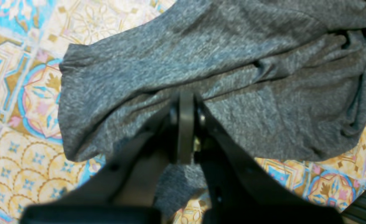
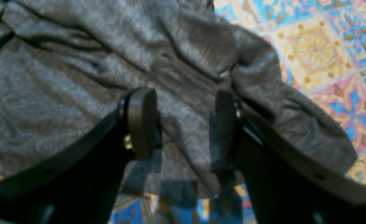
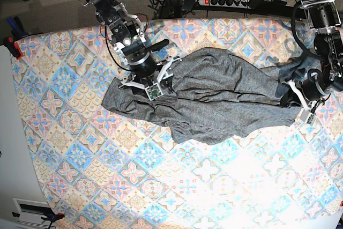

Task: Layout the t-shirt on the table in an organized manner, then fold the t-shirt properly
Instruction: 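Grasp the shirt edges with both grippers and smooth it outward, then pull the shirt edge with the right gripper away from the left gripper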

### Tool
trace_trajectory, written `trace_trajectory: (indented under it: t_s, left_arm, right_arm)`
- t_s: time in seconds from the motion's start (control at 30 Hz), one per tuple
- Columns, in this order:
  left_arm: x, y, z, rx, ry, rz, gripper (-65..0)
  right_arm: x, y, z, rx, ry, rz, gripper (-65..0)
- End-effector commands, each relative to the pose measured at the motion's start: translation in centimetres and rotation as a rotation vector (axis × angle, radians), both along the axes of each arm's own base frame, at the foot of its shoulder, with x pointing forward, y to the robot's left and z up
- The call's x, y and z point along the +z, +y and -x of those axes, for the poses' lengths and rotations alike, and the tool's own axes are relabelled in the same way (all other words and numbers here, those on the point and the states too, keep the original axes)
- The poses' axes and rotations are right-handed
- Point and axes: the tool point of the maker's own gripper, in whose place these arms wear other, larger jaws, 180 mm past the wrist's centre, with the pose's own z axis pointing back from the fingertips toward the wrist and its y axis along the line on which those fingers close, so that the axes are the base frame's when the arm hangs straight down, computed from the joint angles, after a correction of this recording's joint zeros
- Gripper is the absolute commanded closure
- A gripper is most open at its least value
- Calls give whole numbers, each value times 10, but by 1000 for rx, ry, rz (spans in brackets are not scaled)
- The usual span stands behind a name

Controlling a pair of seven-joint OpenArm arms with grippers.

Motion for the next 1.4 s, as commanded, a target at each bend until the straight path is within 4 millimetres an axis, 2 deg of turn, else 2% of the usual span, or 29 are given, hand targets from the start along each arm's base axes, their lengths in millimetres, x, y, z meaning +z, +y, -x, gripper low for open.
trace_trajectory:
  t_s: [0.0, 0.1, 0.27, 0.33, 0.4, 0.53, 0.63, 0.7, 0.77, 0.83, 0.97, 1.13, 1.3, 1.33, 1.37]
  left_arm:
    - [19, 5, -10, -1, -58, -4, 0]
    - [18, 5, -9, -1, -56, -4, 0]
    - [18, 5, -9, -1, -55, -5, 0]
    - [18, 5, -9, -1, -54, -5, 0]
    - [17, 5, -8, -1, -52, -5, 0]
    - [13, 5, -4, -1, -40, -5, 0]
    - [13, 5, -4, -1, -41, -4, 0]
    - [13, 5, -4, -1, -41, -4, 0]
    - [13, 6, -4, 0, -39, -5, 0]
    - [13, 6, -4, 0, -39, -5, 0]
    - [13, 6, -5, 0, -41, -5, 0]
    - [14, 6, -5, 0, -42, -5, 0]
    - [13, 5, -5, -1, -41, -3, 0]
    - [12, 5, -4, -1, -38, -4, 0]
    - [12, 5, -4, -1, -37, -4, 0]
  right_arm:
    - [4, 1, -5, 2, -23, -5, -293]
    - [-8, -2, -2, -2, 4, 12, -293]
    - [-13, -4, -1, -4, 16, 19, -293]
    - [-24, -7, 1, -7, 40, 36, -293]
    - [-30, -12, -8, -13, 45, 60, -293]
    - [-16, -12, -34, -14, -43, 47, -293]
    - [-7, -11, -38, -10, -78, 34, -281]
    - [3, -8, -40, -6, -103, 20, -205]
    - [17, -4, -41, 0, -133, -1, -92]
    - [22, -1, -34, 4, -137, -19, 0]
    - [29, -7, -26, -26, -142, -46, 0]
    - [20, -16, -17, -50, -113, -40, 0]
    - [21, -28, -22, -86, -117, -35, 0]
    - [21, -28, -22, -86, -117, -35, -9]
    - [20, -28, -22, -85, -116, -35, -78]
